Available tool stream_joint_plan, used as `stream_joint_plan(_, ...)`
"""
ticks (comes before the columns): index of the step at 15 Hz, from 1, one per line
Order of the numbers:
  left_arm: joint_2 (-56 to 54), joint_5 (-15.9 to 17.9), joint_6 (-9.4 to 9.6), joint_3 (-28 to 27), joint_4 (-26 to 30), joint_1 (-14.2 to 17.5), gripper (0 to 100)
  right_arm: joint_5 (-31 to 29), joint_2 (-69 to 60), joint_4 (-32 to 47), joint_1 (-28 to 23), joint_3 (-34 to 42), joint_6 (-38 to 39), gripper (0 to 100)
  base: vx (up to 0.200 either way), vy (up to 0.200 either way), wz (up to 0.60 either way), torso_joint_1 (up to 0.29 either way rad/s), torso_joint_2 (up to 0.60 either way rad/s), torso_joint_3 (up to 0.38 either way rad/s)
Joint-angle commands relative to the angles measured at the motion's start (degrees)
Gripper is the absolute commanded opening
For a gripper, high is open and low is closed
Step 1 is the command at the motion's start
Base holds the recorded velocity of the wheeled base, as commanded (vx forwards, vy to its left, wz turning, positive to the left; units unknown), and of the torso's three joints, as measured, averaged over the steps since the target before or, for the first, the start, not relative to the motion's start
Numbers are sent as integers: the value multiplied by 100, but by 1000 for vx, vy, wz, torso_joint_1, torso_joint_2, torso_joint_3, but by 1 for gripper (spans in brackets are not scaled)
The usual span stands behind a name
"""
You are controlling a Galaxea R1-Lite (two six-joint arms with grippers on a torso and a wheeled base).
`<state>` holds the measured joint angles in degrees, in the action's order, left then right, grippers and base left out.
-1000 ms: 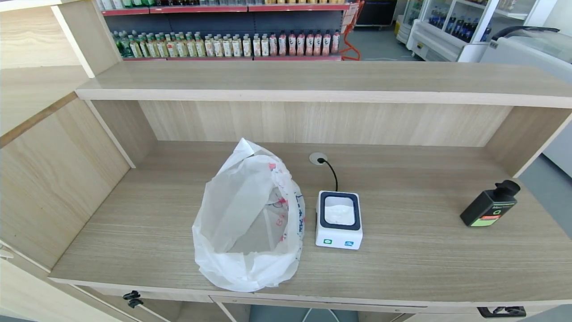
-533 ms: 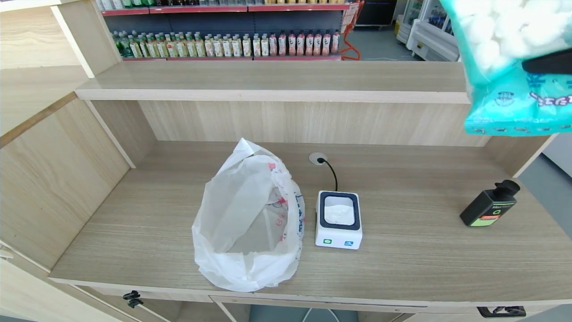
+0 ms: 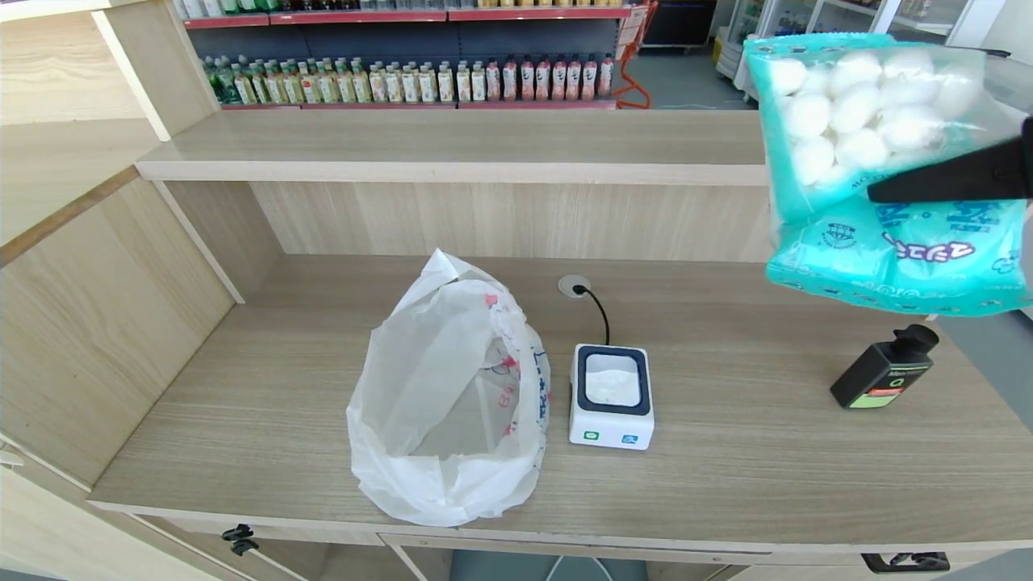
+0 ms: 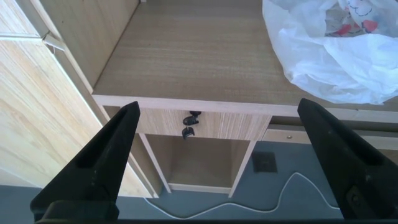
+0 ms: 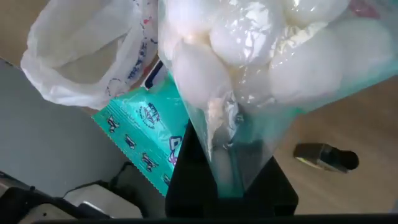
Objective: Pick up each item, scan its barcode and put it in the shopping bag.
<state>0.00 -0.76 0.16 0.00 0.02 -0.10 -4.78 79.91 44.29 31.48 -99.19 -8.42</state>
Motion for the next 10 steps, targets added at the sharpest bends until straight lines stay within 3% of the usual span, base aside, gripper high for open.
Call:
stream_joint_plan(1, 9, -4, 2, 0, -2, 1, 100, 399, 218, -562, -124, 524, 104, 0, 0, 0, 0, 0, 0, 0)
stream_joint_plan(3, 9, -4, 2, 0, -2, 1, 100, 759, 306, -1458, -247, 1210, 377, 0, 0, 0, 0, 0, 0, 0)
stream_joint_plan(4, 9, -4, 2, 0, -2, 1, 100, 1190, 367, -2047, -555, 1807, 385, 0, 0, 0, 0, 0, 0, 0)
stream_joint_plan(10, 9, -4, 2, 0, -2, 1, 100, 2745, 139, -2328, -1486, 3416, 385, 0, 0, 0, 0, 0, 0, 0)
